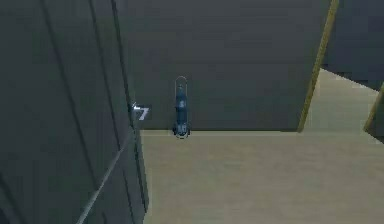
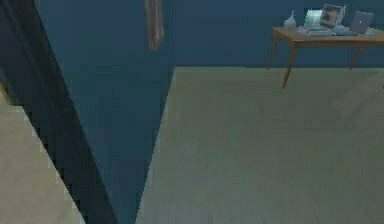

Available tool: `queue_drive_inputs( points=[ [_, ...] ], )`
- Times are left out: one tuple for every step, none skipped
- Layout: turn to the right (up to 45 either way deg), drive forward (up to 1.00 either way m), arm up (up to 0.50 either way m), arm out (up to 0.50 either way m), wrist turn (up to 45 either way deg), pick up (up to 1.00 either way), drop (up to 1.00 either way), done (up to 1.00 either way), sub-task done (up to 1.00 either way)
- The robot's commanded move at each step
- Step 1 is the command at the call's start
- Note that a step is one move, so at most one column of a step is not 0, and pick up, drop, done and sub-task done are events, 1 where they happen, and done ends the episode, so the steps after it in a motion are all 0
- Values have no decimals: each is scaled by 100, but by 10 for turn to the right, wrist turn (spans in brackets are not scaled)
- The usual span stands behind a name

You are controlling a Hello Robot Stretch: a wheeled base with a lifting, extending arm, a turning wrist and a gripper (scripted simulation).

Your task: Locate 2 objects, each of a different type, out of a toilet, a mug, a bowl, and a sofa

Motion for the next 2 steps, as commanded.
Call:
queue_drive_inputs(
  points=[
    [0, 100, 0, 0, 0, 0, 0, 0, 0],
    [210, 0, 0, 0, 0, 0, 0, 0, 0]
  ],
)
